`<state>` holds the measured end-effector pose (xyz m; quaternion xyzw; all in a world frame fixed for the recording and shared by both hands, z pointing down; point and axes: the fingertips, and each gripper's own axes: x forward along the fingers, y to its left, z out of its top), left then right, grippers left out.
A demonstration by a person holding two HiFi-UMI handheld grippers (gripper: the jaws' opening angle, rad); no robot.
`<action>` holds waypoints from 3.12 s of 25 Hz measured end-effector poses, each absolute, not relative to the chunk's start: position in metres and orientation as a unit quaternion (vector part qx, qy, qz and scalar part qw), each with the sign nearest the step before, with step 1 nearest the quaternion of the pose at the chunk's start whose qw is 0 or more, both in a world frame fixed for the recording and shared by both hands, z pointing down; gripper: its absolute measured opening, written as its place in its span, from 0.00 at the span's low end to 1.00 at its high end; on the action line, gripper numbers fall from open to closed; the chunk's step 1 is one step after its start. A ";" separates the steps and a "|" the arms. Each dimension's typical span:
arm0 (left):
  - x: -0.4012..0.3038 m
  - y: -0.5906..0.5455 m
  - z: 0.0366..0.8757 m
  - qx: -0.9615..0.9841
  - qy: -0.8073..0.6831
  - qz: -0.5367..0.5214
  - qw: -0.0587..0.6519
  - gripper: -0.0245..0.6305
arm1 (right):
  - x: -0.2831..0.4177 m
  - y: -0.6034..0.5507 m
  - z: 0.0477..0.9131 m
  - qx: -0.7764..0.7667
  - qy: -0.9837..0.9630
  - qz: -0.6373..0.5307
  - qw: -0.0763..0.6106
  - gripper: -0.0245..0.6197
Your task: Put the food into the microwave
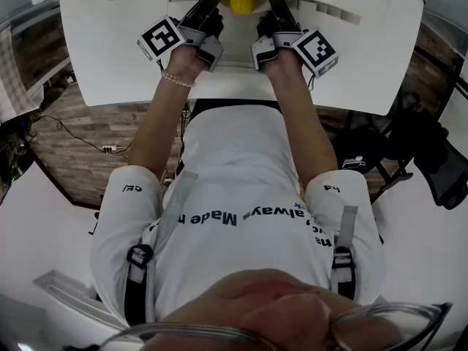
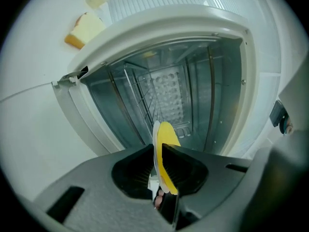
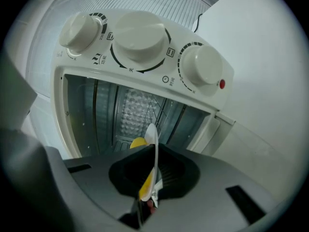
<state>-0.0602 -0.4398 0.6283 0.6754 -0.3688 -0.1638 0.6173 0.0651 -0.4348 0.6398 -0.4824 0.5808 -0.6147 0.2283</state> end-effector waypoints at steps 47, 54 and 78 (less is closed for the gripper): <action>-0.051 -0.458 0.621 0.651 -0.373 -0.198 0.631 0.07 | 0.037 -0.442 0.627 -0.431 0.565 -0.635 0.302 0.07; -0.052 -0.475 0.632 0.646 -0.380 -0.191 0.634 0.07 | 0.038 -0.468 0.639 -0.436 0.554 -0.641 0.303 0.07; -0.059 -0.461 0.628 0.646 -0.391 -0.197 0.626 0.07 | 0.035 -0.470 0.633 -0.454 0.546 -0.627 0.320 0.07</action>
